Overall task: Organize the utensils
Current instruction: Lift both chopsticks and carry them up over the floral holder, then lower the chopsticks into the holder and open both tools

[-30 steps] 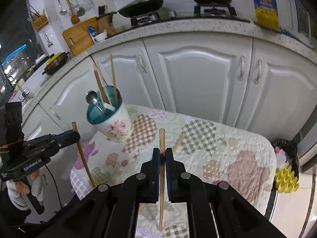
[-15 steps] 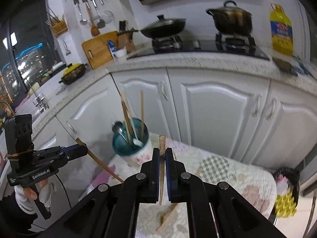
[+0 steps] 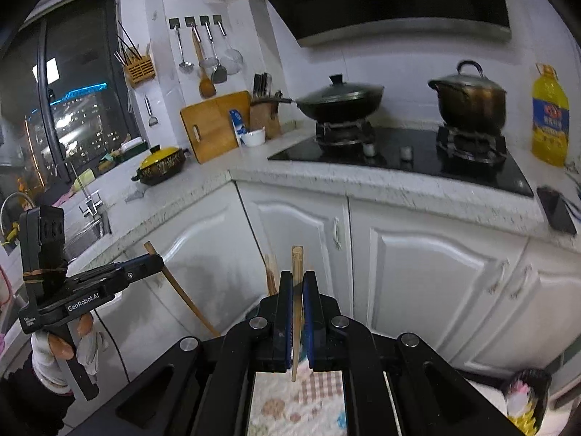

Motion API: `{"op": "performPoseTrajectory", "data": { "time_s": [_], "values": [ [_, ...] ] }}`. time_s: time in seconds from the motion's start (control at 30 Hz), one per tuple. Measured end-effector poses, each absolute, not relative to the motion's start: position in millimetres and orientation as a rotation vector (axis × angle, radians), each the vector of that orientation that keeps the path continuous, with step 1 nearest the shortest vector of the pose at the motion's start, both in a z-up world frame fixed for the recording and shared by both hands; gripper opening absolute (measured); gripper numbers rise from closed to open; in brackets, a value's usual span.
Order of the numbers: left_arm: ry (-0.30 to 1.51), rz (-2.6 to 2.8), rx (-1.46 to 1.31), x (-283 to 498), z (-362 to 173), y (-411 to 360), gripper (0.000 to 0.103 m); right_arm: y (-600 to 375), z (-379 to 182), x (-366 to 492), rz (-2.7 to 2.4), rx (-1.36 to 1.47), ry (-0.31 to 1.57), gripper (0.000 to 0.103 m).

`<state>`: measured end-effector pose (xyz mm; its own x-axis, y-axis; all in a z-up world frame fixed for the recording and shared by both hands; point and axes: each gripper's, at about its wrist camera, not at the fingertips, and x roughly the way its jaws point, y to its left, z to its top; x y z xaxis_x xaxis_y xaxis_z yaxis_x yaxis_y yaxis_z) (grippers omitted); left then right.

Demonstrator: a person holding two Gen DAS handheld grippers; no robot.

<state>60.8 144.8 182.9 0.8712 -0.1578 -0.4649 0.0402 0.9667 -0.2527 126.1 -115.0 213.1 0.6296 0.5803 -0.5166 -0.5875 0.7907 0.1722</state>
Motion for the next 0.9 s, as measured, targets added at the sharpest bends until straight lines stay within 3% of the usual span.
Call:
{"op": "performPoseTrajectory", "data": {
  "time_s": [0.63, 0.9],
  "values": [
    [0.598, -0.011, -0.209, 117.2, 109.7, 148.4, 0.006, -55.8, 159.3, 204.4, 0.669, -0.024, 0.673, 0.005],
    [0.653, -0.017, -0.213, 123.7, 81.4, 139.8, 0.006, -44.0, 109.5, 212.6, 0.676, -0.063, 0.778, 0.005]
  ]
}}
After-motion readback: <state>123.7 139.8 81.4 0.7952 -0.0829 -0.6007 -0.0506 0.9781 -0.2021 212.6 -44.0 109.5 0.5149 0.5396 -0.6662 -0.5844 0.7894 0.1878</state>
